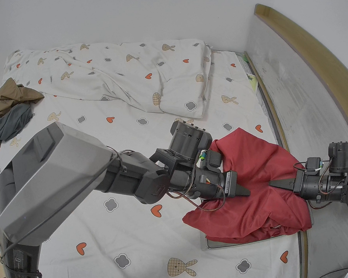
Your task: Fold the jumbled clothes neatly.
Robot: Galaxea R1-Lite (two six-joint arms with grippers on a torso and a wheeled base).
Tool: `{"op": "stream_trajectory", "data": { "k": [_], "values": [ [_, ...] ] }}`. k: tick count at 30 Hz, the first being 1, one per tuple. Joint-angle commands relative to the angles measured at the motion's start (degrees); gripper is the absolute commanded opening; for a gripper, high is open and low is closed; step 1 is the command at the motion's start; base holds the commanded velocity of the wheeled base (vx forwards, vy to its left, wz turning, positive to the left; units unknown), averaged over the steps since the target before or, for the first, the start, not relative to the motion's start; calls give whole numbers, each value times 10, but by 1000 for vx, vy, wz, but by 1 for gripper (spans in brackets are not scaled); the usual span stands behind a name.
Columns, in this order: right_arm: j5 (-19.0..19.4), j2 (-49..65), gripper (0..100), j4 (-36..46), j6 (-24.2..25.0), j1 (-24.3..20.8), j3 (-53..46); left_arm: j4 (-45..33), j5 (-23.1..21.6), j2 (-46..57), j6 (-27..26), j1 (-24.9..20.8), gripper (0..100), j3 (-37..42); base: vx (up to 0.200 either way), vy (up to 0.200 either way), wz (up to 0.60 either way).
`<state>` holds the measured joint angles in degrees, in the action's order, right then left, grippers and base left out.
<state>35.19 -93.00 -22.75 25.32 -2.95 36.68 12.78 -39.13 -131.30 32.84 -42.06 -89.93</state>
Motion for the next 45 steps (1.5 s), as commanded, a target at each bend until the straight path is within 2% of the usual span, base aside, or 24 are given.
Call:
{"op": "stream_trajectory", "data": {
  "k": [1, 6, 10, 22, 31, 37, 45],
  "values": [
    [-1, -18, 0, 0, 0, 6, 1, 0, 0, -14, 0, 0, 0, -2, 0, 0, 0],
    [-2, -20, 0, 0, -10, 12, 3, 0, 0, -24, 0, 0, 0, -6, 0, 0, 0],
    [-22, -27, 0, 0, -12, 11, 2, 0, 0, -29, 0, 0, 0, -7, 0, 0, 0],
    [-26, -29, 0, 0, -12, -7, 3, -2, 0, 2, 0, 7, 0, 20, 0, 0, 0],
    [-30, -36, 0, 0, -11, -38, -5, -2, 0, 32, -1, 27, 0, 66, 0, 0, 0],
    [-58, -53, 0, 0, -12, -69, -6, -2, 0, 49, -25, 49, 0, 113, 0, 0, 0],
    [-62, -53, 0, -1, -11, -87, -6, -2, 0, 51, -32, 47, 0, 114, 0, 0, 0]
  ]
}}
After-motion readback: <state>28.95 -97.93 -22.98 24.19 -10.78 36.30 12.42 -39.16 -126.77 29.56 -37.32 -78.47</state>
